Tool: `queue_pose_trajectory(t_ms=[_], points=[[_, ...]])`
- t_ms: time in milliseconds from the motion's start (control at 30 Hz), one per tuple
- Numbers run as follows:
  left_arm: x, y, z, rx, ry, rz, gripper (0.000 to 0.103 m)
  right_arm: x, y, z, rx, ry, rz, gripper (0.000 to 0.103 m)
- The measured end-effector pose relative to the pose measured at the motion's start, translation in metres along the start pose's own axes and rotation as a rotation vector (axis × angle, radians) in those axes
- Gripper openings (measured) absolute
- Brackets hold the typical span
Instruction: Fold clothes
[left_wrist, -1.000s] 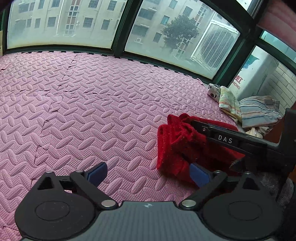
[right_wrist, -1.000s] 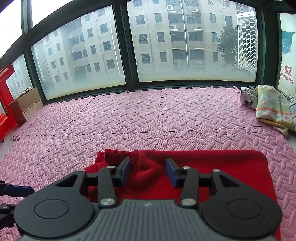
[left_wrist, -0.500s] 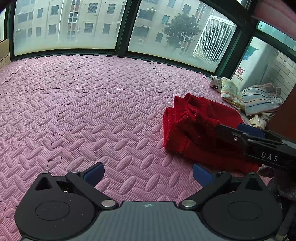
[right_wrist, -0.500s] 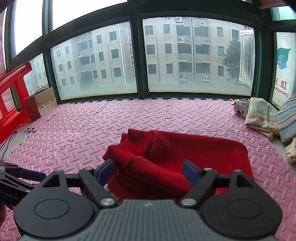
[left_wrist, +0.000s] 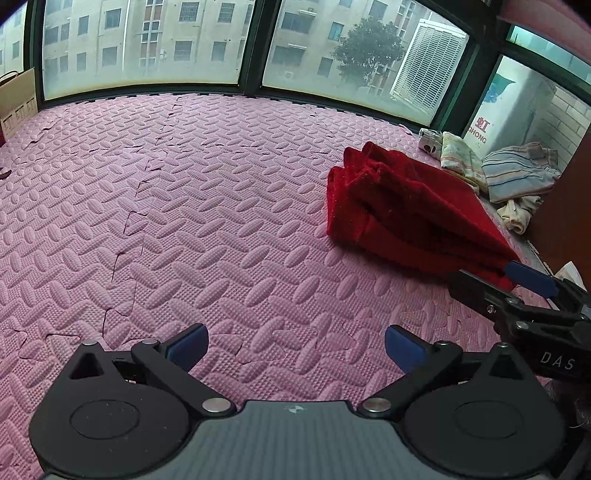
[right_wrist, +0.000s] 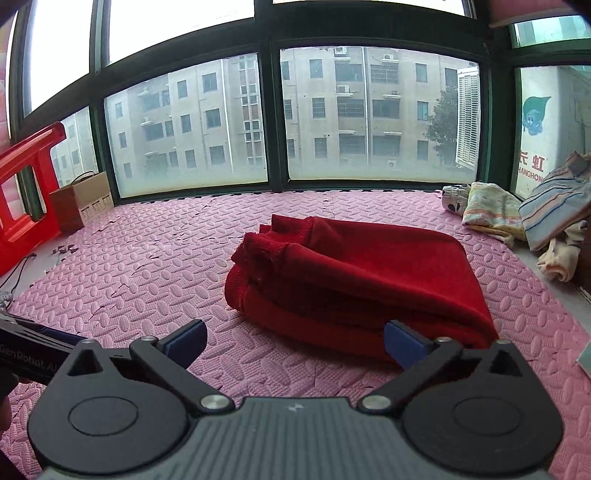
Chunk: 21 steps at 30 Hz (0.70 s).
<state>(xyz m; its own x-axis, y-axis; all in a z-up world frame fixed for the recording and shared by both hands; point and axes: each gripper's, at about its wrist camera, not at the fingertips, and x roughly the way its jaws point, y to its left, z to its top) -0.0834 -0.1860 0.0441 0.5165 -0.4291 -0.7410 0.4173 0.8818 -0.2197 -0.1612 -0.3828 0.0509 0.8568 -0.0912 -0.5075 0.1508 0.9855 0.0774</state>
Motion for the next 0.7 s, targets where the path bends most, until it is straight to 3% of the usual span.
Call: queue_pose_trajectory(t_ms=[700], points=[[-0.021,-0.018,-0.036,0.045,-0.024,0.015,0.103,-0.038,-0.002,-0.038,0.054,0.004,-0.128,0.103]])
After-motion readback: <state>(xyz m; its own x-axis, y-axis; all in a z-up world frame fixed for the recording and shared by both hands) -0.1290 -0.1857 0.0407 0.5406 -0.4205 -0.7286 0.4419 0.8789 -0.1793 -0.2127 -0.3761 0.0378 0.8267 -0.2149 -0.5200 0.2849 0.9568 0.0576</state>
